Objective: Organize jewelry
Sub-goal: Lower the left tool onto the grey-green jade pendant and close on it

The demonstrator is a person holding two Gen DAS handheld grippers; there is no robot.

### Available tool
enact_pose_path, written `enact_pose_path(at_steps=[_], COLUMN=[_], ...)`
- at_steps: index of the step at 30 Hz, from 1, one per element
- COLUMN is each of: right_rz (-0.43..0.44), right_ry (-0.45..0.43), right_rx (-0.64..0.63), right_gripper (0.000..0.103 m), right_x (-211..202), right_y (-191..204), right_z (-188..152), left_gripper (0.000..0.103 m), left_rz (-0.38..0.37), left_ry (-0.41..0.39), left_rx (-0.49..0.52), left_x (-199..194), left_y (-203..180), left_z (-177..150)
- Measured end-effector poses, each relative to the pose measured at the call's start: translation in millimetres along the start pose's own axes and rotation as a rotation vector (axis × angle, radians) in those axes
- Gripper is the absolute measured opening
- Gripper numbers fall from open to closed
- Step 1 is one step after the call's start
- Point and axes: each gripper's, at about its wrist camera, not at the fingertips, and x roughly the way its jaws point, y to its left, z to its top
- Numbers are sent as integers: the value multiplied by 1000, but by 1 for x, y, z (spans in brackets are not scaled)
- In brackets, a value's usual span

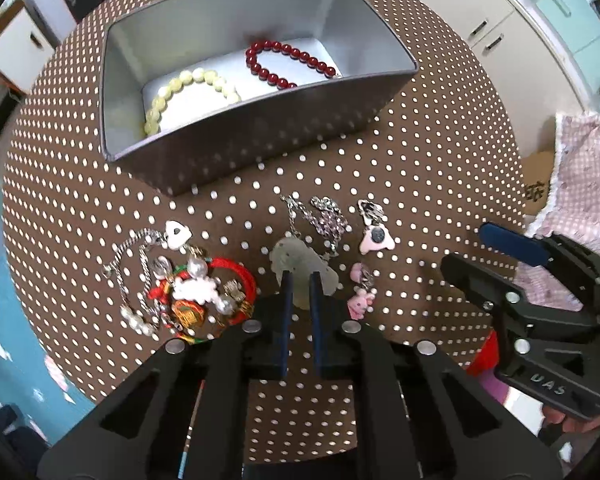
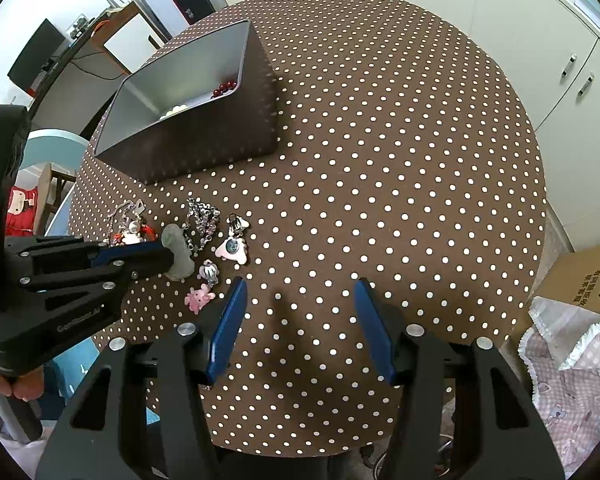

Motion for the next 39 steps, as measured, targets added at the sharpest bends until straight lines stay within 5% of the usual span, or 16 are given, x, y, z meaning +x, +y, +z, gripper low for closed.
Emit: enact_pose_path(at_steps=[4,12,21,39], right_rz=[5,6,5,66], right_ry=[3,11,25,1], right_rx=[-3,7,1,-86], right_gripper=[53,53,53,50], right_x=[3,6,9,23], right_y=[3,2,0,30], right_z=[0,-5,-5,23], left_gripper=[21,37,33,22], left_rz=[-53,-3,108,-4], left_ry=[21,42,35,13], left_rx=[-47,-72,-7,-93], left_x=[-2,28,53,47], left_y=[5,-12,-45,-16], left_z=[-1,5,23,19])
